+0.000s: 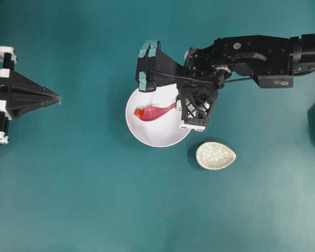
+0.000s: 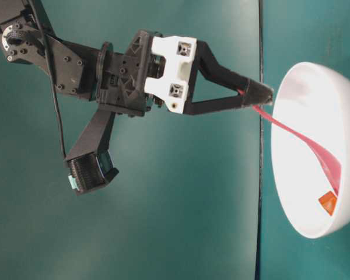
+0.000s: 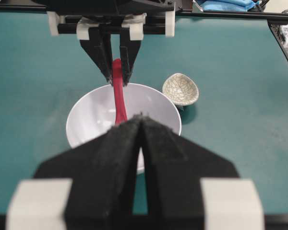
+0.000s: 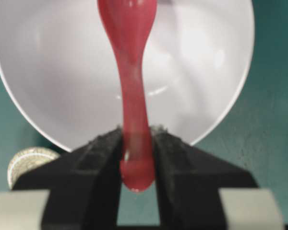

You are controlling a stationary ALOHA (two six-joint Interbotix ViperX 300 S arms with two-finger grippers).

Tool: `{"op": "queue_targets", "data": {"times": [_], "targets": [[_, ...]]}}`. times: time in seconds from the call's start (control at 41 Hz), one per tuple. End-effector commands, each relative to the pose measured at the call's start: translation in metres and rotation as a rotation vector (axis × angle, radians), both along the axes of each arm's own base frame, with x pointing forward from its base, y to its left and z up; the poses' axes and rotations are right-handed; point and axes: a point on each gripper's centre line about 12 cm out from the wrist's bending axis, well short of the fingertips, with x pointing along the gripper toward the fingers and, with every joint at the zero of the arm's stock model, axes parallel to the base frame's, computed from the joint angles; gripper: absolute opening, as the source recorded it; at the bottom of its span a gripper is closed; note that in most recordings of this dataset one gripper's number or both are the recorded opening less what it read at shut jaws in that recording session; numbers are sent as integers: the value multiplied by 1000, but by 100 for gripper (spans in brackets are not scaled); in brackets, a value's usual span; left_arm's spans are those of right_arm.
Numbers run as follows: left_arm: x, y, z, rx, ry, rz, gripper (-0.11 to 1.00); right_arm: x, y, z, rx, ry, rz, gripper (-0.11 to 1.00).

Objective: Grip the spoon and scoop the red block from the bowl with right arm.
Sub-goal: 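Drag the spoon across the bowl floor under the red cube, then tilt and raise the spoon with the red cube on it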

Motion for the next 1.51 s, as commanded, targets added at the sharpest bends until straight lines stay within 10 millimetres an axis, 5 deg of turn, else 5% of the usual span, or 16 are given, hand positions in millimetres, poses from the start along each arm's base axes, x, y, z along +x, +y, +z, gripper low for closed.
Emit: {"op": "queue_targets", "data": {"times": [0.0, 0.463, 1.146, 1.488], "targets": [[3, 0, 9, 3, -28, 1, 0, 6, -1, 14, -18, -62, -1, 25], [3, 0, 9, 2, -28, 1, 0, 0, -4, 8, -53, -93, -10, 25], [3, 0, 9, 0, -25, 1, 0, -66, 17, -18, -61, -323, -51, 24], [3, 0, 7, -3, -18, 2, 0, -71, 19, -2, -101, -560, -44, 24]]}}
